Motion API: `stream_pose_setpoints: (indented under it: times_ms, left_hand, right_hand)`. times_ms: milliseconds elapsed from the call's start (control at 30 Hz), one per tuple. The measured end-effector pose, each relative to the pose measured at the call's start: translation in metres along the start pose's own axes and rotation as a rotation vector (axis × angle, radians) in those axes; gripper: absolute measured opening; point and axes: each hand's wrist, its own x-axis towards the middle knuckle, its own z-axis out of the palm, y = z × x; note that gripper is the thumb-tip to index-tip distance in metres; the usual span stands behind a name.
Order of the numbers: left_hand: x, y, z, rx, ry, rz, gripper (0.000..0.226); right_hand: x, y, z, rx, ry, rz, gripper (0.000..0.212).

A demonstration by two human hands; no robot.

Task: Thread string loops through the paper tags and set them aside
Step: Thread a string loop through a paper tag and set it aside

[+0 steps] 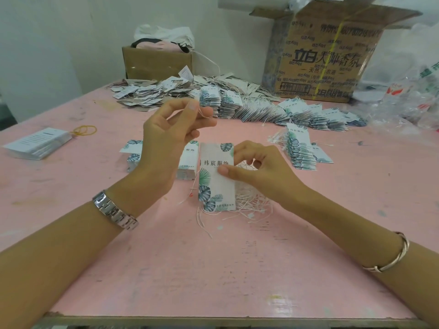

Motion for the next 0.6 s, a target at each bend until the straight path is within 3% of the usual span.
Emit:
stream_pose_setpoints:
  times_ms: [200, 367, 500, 600]
  left_hand:
    - [0.004, -0.001, -0.007, -0.073, 0.146, -0.095, 0.008]
    - [0.002, -0.008, -0.009, 0.192, 0.160, -0.242, 0.017]
    - [0.001, -0.008, -0.007, 0.300, -0.018, -0.432, 0.046]
    - [-0.003, -0.010, -0.004, 0.324, -0.169, -0.412, 0.030]
  right_hand:
    - [0.004, -0.004, -0.013, 0.215, -0.097, 0.024, 0.019]
    - [0.008, -0.003, -0.022, 0.319, -0.112, 0.118, 0.011]
    - [0.013, -0.001, -0.028, 0.383, -0.002, 0.253, 0.016]
    - [0.016, -0.001, -0.030, 0.440, 0.066, 0.311, 0.014]
